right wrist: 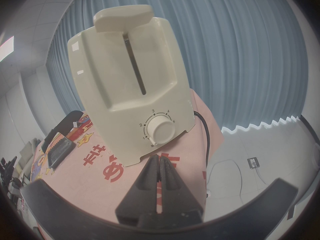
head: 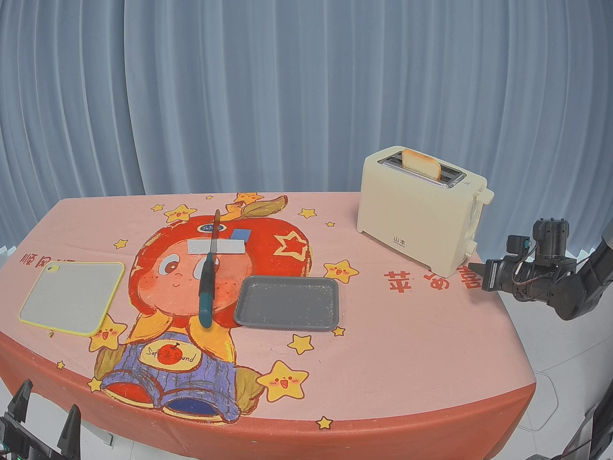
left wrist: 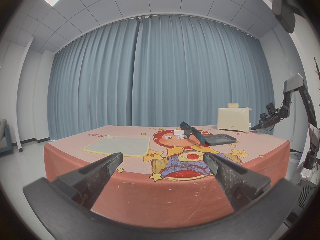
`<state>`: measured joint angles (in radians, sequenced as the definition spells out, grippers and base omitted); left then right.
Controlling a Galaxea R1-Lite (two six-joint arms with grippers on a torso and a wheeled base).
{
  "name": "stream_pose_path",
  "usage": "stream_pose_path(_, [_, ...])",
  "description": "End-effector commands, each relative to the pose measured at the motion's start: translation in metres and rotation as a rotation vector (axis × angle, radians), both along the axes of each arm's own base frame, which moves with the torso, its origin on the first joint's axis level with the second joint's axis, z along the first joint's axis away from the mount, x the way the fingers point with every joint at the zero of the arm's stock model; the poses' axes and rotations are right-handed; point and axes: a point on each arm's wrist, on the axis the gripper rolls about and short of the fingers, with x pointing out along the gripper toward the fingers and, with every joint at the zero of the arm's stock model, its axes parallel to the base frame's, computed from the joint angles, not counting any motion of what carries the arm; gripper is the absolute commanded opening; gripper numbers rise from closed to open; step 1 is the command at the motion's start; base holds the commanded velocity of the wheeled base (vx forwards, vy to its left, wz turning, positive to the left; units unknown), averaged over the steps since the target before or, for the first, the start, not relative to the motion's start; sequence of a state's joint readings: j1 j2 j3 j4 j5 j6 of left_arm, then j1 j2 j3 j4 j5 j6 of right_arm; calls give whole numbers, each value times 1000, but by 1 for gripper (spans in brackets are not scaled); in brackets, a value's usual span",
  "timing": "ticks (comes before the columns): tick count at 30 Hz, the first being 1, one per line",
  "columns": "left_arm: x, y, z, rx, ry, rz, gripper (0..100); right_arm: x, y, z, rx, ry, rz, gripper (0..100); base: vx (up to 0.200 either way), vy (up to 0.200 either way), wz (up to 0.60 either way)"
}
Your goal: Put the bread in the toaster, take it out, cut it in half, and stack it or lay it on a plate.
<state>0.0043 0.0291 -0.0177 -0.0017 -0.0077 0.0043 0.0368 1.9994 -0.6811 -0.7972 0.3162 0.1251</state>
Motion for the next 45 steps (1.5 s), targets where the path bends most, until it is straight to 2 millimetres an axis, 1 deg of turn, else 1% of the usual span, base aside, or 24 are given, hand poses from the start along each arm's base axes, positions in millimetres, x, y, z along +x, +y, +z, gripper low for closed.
stream_pose_path(1, [1, 0, -5, 0, 19, 0, 100, 2, 1, 0, 18, 3, -8, 0, 0, 0, 0])
stream_pose_path(7, [1, 0, -5, 0, 19, 0, 100, 6, 1, 2, 35, -1, -26, 0, 0, 0, 0])
stream_pose_path(28, [1, 0, -5, 0, 18, 0, 100, 5, 4, 7, 36, -17, -19, 0, 0, 0, 0])
stream_pose_path(35, [1, 0, -5, 0, 18, 0, 100, 5, 4, 4, 32, -5, -22, 0, 0, 0, 0])
stream_pose_path(40, [1, 0, -5, 0, 18, 0, 100, 5, 4, 8, 34, -21, -20, 0, 0, 0, 0])
stream_pose_path(45, [1, 0, -5, 0, 18, 0, 100, 4, 5, 9, 33, -22, -17, 0, 0, 0, 0])
